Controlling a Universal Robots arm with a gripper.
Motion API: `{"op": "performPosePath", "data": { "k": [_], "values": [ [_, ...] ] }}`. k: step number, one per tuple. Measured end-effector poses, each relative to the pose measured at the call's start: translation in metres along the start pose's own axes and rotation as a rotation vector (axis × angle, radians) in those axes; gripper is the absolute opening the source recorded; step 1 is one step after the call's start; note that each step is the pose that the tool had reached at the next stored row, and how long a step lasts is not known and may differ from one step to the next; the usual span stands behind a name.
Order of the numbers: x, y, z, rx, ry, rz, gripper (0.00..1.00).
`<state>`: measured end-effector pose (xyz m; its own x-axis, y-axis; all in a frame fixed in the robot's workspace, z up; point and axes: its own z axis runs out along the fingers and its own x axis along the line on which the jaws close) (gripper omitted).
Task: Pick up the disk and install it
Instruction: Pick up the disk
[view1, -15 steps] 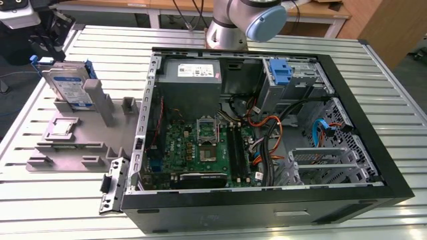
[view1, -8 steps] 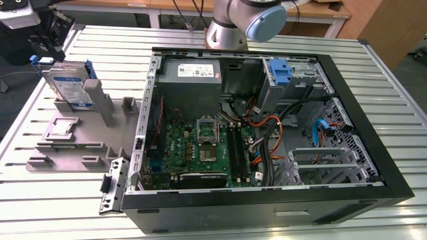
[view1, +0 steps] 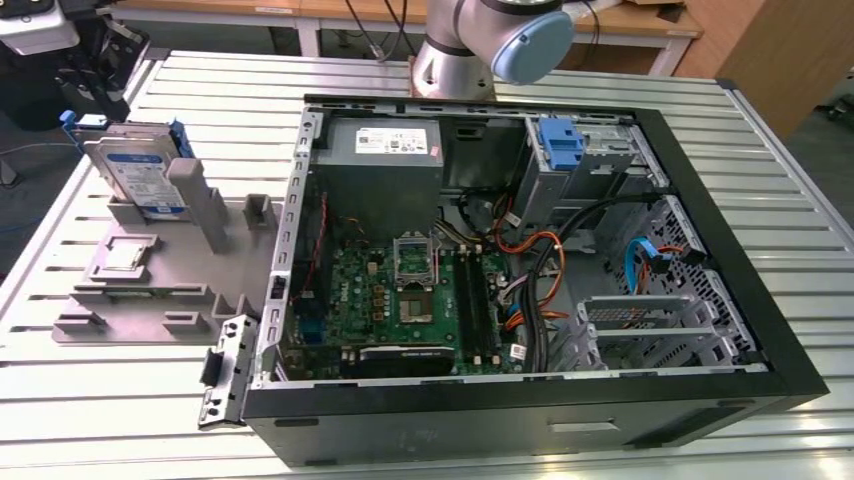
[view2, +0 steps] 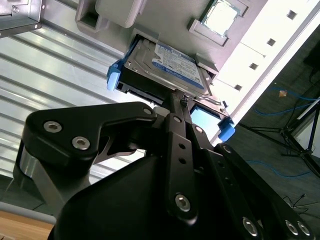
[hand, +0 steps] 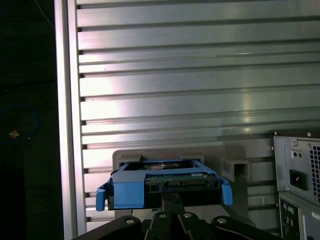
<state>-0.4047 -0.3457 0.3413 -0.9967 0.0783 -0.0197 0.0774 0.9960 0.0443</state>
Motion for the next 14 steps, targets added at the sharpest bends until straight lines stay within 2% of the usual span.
{"op": "performPosePath", "data": {
  "k": [10, 14],
  "values": [
    [0.0000, 0.0000, -0.0001, -0.0003, 0.0000, -0.001, 0.10],
    [0.0000, 0.0000, -0.0002, -0.0015, 0.0015, -0.030, 0.10]
  ]
}}
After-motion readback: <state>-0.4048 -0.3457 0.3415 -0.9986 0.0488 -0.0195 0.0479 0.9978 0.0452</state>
